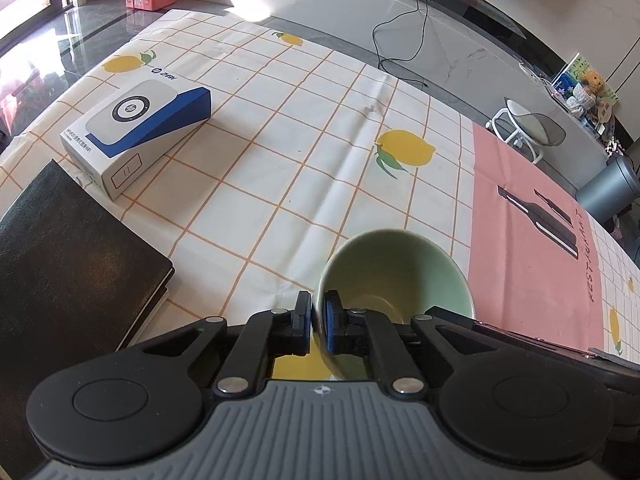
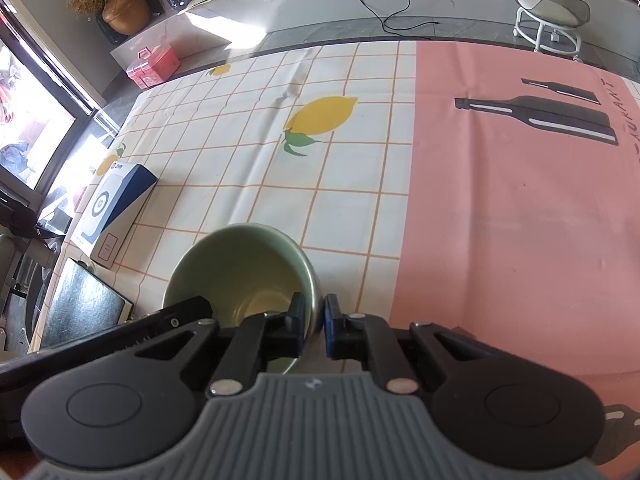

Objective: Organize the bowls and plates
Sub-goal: 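Reach both tools to the pale green bowl and grip its rim, then lift the pale green bowl with both tools and carry it over the steel bowls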

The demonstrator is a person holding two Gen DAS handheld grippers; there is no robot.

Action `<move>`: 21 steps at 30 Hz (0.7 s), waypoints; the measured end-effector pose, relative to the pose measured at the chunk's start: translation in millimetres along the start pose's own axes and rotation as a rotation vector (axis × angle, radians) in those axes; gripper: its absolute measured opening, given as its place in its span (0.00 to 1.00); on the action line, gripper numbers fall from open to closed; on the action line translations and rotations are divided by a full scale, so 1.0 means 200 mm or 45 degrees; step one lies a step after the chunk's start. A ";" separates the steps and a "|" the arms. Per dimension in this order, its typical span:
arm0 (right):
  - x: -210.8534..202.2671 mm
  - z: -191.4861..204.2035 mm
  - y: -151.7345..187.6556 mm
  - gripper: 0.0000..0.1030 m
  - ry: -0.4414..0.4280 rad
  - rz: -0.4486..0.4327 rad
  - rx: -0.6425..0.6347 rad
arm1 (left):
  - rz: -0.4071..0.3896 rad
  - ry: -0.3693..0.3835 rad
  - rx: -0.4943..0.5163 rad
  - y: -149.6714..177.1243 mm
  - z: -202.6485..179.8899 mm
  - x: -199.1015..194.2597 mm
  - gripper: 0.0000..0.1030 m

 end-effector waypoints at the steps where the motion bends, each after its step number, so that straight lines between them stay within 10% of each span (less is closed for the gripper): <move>1: 0.00 0.00 0.00 0.06 0.000 0.002 0.003 | 0.002 0.000 -0.007 0.00 0.00 0.00 0.07; 21: -0.40 -0.15 0.13 0.06 -0.031 -0.048 0.052 | -0.036 0.075 0.028 0.17 -0.27 -0.36 0.07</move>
Point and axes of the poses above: each gripper's, at about its wrist camera, not at the fingertips, and x roughly the way its jaws point, z to its left, y to its underside, the point moved 5 cm from there along x, roughly the way its jaws point, and after that the axes turned 2 degrees about -x, right-handed, at the moved point
